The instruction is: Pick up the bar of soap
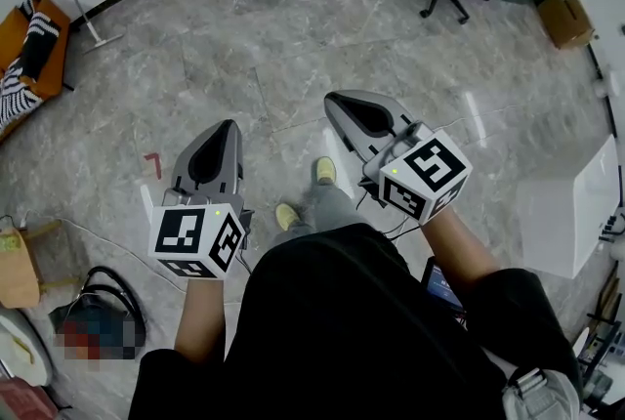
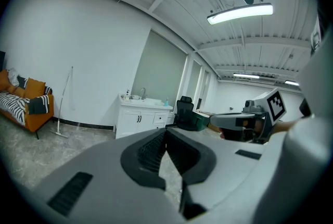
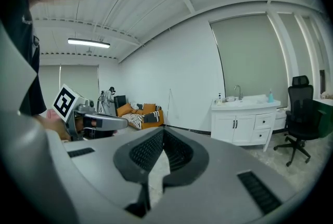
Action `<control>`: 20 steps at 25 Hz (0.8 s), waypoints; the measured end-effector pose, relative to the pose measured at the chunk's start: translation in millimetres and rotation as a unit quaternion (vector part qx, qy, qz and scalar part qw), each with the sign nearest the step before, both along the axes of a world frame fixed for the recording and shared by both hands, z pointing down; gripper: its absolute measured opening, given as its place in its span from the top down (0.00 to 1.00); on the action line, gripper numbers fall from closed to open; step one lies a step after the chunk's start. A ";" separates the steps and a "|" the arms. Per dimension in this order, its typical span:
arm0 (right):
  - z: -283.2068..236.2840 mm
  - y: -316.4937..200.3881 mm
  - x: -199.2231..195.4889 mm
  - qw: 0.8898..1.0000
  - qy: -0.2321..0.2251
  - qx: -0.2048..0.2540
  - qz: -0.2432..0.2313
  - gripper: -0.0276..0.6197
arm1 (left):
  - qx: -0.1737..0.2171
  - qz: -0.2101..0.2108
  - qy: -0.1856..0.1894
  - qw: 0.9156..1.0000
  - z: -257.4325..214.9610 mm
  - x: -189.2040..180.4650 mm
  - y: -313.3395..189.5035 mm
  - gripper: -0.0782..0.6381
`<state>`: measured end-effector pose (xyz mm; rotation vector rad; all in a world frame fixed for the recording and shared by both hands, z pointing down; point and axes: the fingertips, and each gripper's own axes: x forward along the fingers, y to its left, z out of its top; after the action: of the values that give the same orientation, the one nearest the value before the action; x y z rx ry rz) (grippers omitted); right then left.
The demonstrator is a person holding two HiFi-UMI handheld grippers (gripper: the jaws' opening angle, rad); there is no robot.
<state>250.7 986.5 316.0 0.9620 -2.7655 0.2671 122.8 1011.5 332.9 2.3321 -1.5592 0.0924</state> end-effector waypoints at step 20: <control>-1.0 -91.1 -16.3 1.000 0.006 0.020 -0.020 0.95 | -0.001 -0.001 -0.014 1.000 6.9 -19.2 -78.5 0.88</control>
<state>234.4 895.4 314.9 0.9126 -2.7866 0.1996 103.6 933.0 339.9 2.3365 -1.5746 0.1251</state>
